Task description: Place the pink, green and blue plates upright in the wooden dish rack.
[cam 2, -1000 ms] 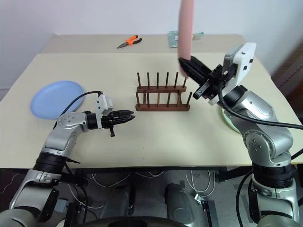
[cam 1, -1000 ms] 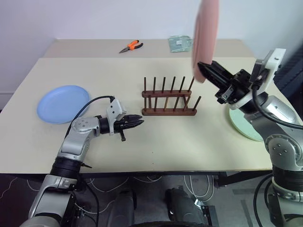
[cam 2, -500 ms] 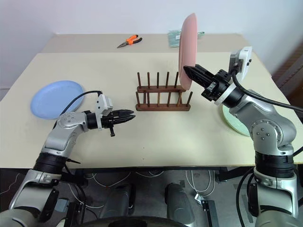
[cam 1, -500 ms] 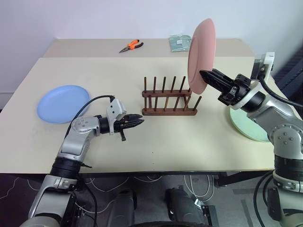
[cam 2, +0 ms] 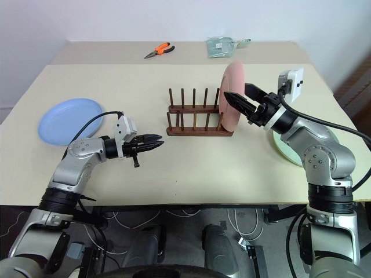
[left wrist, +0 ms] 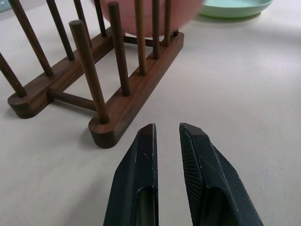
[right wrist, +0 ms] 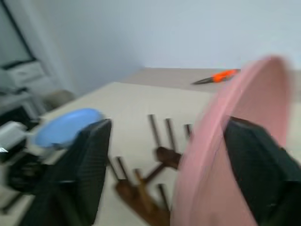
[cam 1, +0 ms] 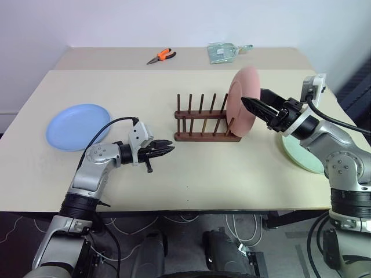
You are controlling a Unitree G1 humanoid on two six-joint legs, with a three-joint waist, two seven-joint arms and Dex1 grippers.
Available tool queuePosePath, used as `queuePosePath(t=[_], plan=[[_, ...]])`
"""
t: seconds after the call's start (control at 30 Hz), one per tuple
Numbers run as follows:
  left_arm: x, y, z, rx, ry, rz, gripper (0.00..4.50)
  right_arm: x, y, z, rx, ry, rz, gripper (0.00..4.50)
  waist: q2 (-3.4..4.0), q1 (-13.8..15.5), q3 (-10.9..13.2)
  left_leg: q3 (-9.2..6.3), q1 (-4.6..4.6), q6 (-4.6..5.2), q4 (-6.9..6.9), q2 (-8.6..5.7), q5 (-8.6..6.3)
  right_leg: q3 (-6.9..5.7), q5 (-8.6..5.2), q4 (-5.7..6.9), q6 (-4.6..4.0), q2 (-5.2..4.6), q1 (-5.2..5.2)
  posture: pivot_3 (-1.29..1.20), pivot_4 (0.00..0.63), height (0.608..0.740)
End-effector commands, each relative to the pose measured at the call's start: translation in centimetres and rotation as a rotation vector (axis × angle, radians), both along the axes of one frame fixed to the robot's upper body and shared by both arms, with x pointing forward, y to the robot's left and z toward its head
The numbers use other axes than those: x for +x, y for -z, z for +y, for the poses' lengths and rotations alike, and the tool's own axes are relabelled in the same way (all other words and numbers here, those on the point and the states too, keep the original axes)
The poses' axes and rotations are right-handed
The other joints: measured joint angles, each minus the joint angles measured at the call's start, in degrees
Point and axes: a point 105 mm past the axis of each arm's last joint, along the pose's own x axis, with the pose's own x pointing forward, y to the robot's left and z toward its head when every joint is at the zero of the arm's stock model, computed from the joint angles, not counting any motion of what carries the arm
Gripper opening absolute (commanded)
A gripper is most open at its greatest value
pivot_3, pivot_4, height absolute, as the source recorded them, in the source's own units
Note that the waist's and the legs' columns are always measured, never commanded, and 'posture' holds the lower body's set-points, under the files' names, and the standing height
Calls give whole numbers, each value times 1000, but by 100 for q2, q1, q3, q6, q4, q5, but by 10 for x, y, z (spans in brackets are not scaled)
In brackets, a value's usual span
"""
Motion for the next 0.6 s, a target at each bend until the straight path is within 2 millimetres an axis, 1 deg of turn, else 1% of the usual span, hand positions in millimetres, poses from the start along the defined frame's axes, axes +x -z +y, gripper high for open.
queuePosePath(t=[0.03,0.07,0.13,0.17,0.23,0.27,0.33,0.4,0.43,0.47,0.5,0.53,0.6], plan=[[-1,-11,-1,-3,14,-40,736,-28,-19,-17,-186,52,-137,3474,0,46,0,-1,-2,0,-1,-1,0,-1,-2,-1,2,0,0,0,150,732],[-1,-12,-1,-3,14,-40,736,-37,-15,-25,-255,69,-129,3474,0,72,0,-3,-6,0,-2,-2,0,-3,-4,-2,6,-2,0,0,150,732],[-1,-13,0,-3,16,-39,736,-54,1,-41,-342,85,-37,3474,-1,85,0,-1,-15,6,2,-4,-4,-2,-6,-4,9,-5,-6,0,150,732],[0,-13,0,-6,18,-35,736,-58,12,-51,-411,129,9,3746,0,92,0,-1,-14,7,5,-4,-5,-2,-6,-4,9,-6,-6,0,150,732],[0,-13,-2,-9,28,-32,736,-62,31,-64,-531,202,68,4310,-4,80,-2,0,-10,8,5,-4,-5,-2,-6,-3,8,-5,-4,0,150,732],[-1,-14,-4,-12,39,-31,736,-62,42,-71,-585,250,93,4467,-4,50,-2,0,-8,8,7,-3,-5,-1,-4,-2,5,-4,-4,0,150,732],[-1,-16,-8,-18,57,-30,736,-61,57,-80,-656,319,123,4467,-4,-5,-2,2,1,8,7,-3,-6,1,-3,-1,3,-4,0,0,150,732],[-3,-18,-14,-24,87,-34,736,-60,82,-95,-772,392,167,4467,-4,-28,-2,6,4,7,6,-3,-6,4,-1,0,0,-4,-2,0,150,732],[-3,-20,-20,-28,105,-39,736,-58,97,-106,-831,450,196,4467,-5,-24,-3,5,5,7,6,-2,-6,3,-2,0,0,-4,-1,0,150,732],[-4,-22,-25,-33,121,-44,736,-56,108,-113,-858,495,220,4467,-5,-18,-3,4,5,7,6,-2,-6,3,-2,-1,0,-3,-1,0,150,732],[-5,-24,-29,-40,136,-48,736,-52,115,-119,-863,546,232,4467,-5,-11,-3,6,4,7,6,-4,-6,4,-2,-2,0,-4,-1,0,150,732],[-6,-25,-32,-45,147,-51,736,-49,120,-124,-866,588,244,4243,-7,-8,-2,7,4,7,6,-4,-6,5,-2,-3,0,-5,1,0,150,732],[-6,-27,-35,-54,156,-52,736,-47,131,-129,-887,611,266,3618,-3,-19,-1,8,0,7,6,-5,-6,6,-2,-4,0,-5,-2,0,150,732]])
